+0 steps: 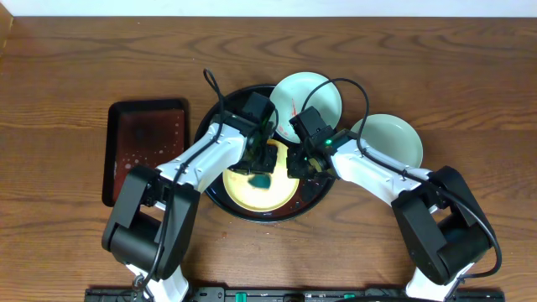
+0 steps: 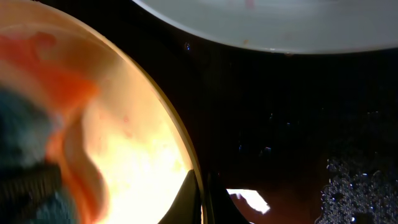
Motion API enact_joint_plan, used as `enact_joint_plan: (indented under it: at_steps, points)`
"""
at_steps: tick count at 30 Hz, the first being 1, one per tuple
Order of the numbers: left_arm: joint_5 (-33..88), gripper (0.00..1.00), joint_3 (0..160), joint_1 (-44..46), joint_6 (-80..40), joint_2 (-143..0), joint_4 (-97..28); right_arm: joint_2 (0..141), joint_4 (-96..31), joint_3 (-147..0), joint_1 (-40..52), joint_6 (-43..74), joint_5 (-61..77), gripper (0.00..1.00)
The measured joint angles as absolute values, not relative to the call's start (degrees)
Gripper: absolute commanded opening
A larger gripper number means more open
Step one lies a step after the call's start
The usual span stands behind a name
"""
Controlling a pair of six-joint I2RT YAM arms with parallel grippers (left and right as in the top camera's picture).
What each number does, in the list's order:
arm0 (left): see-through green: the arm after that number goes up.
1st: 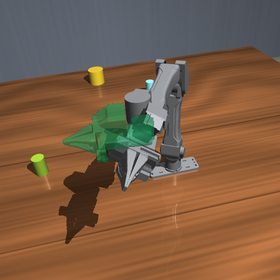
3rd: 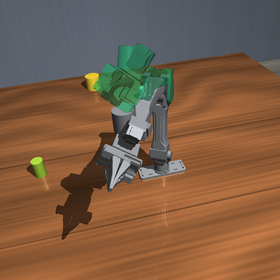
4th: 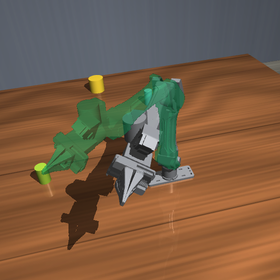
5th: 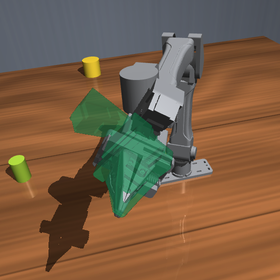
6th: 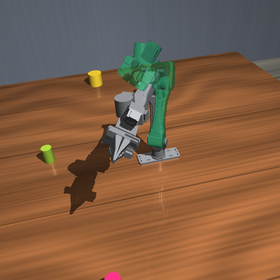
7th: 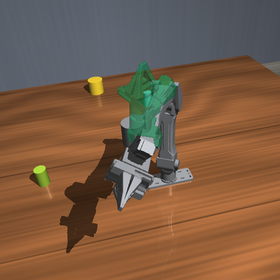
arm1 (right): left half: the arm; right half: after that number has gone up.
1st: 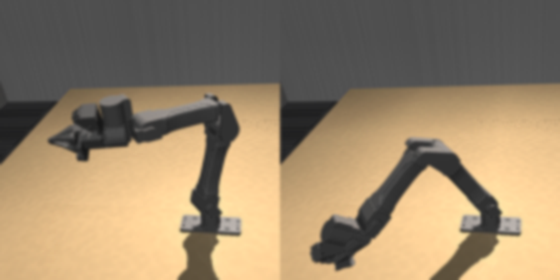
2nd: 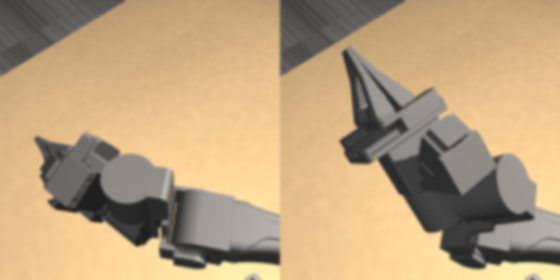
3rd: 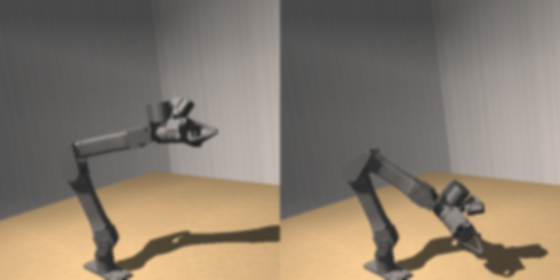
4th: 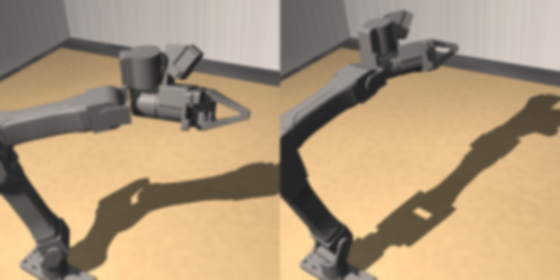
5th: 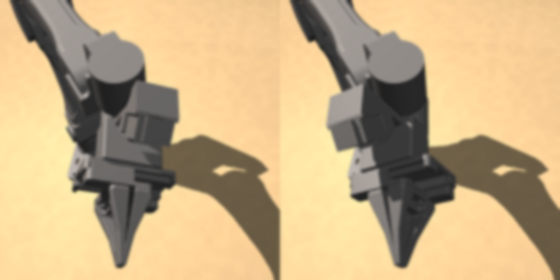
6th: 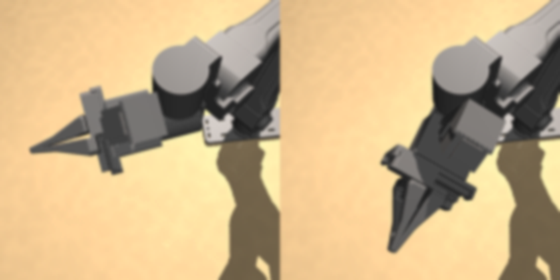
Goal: Clean dirty plates on tray and stack at the side
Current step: 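Scrub the yellow plate with the sponge in the left gripper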
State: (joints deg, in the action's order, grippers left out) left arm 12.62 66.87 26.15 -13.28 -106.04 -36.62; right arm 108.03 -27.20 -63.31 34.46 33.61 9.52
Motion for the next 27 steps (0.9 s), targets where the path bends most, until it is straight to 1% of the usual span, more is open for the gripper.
enact_joint_plan:
  at_steps: [3,7,10,12,14,17,21,24,27]
  points:
    - [6.76,0.07,66.87,25.71,-15.86,-106.04,-35.16,108.03,-27.2,-63.31,34.46,33.58,9.56,0.01]
    - [-3.03,0.07,66.87,25.26,-20.64,-106.04,-36.67,108.03,-27.11,-63.31,34.48,33.58,9.87,0.01]
    - [-5.15,0.08,66.89,25.28,-22.13,-106.04,-40.58,108.03,-27.11,-63.31,34.48,33.61,9.91,0.01]
    - [-4.62,0.08,66.87,25.28,-22.22,-106.04,-43.59,108.03,-27.11,-63.31,34.48,33.61,9.93,0.01]
    - [-1.17,0.07,66.89,25.32,-20.4,-106.04,-45.69,108.03,-27.09,-63.31,34.48,33.61,9.91,0.01]
    - [7.42,0.07,66.83,25.78,-15.51,-106.04,-48.01,108.03,-27.05,-63.31,34.46,33.61,9.89,0.01]
    - [15.27,0.07,66.78,27.83,-10.98,-106.04,-46.39,108.03,-27.05,-63.31,34.46,33.61,9.87,0.01]
    - [16.27,0.07,66.76,28.51,-9.87,-106.04,-43.22,108.03,-27.05,-63.31,34.46,33.61,9.87,0.01]
    - [12.71,0.07,66.76,28.45,-10.26,-106.08,-39.83,108.03,-27.05,-63.31,34.46,33.61,9.87,0.01]
